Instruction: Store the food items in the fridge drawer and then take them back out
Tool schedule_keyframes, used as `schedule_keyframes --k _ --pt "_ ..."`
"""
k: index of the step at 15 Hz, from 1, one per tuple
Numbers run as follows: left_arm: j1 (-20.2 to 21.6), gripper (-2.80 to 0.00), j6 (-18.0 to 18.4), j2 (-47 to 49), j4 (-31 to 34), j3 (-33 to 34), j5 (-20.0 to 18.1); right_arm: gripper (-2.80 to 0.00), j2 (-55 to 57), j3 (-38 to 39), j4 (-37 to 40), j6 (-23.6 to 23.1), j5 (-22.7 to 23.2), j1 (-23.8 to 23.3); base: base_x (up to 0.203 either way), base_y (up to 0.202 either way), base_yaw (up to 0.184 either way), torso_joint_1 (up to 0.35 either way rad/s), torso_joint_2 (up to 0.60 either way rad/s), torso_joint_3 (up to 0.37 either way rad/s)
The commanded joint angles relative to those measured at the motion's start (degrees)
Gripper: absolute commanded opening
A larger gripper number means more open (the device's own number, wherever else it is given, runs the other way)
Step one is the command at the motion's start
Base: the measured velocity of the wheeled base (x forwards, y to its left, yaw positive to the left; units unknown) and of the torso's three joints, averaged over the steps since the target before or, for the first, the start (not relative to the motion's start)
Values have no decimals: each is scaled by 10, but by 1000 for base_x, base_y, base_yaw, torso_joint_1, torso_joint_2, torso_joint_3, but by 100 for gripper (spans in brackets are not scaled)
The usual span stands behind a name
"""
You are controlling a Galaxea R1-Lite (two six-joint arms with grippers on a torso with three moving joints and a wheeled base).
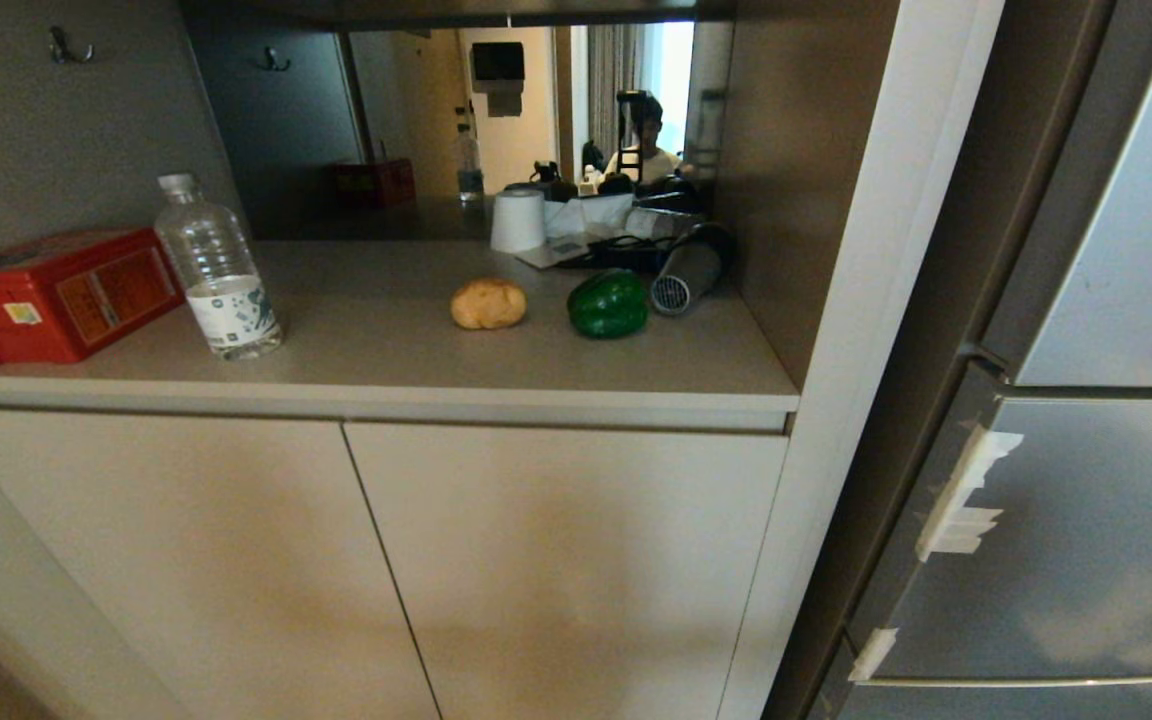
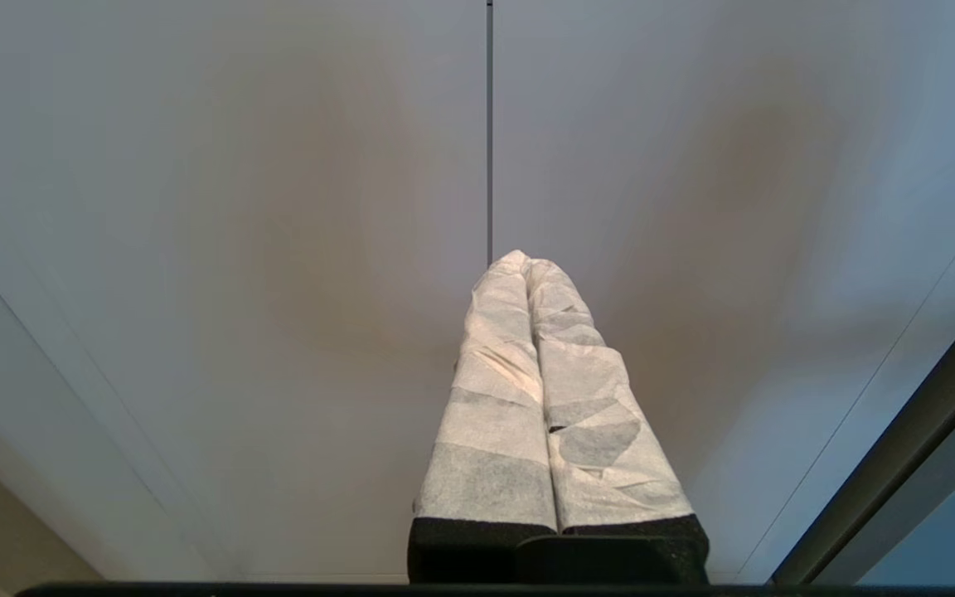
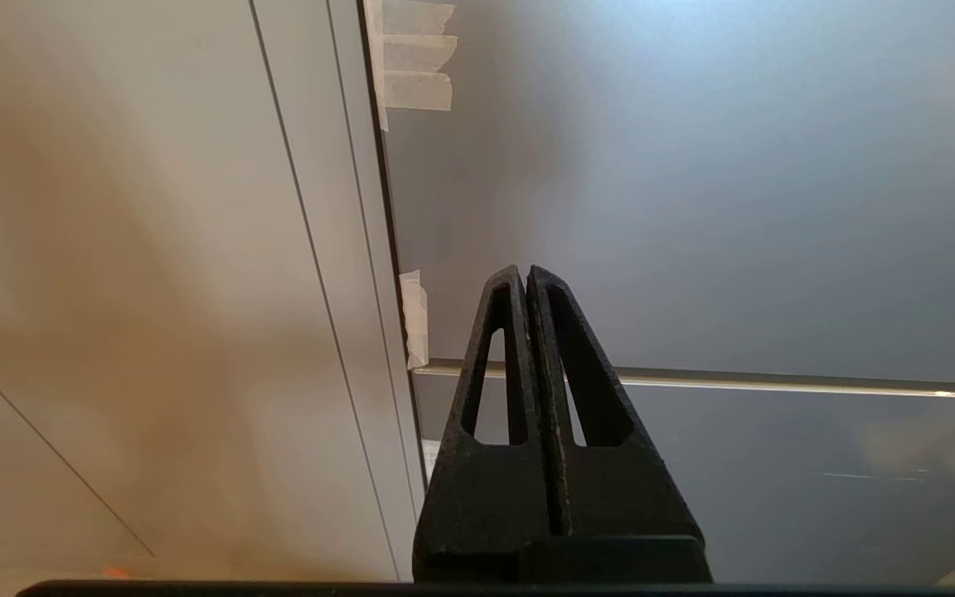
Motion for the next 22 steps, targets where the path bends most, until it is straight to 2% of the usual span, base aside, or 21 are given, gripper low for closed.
schedule_keyframes --k 1,9,22 --pt "0 -280 0 0 0 6 0 -280 0 0 0 1 0 0 0 0 0 0 0 0" --pt "0 -280 0 0 0 6 0 -280 0 0 0 1 0 0 0 0 -13 0 0 0" --pt "0 -280 0 1 0 6 0 -280 1 0 0 1 0 0 0 9 -175 2 2 4"
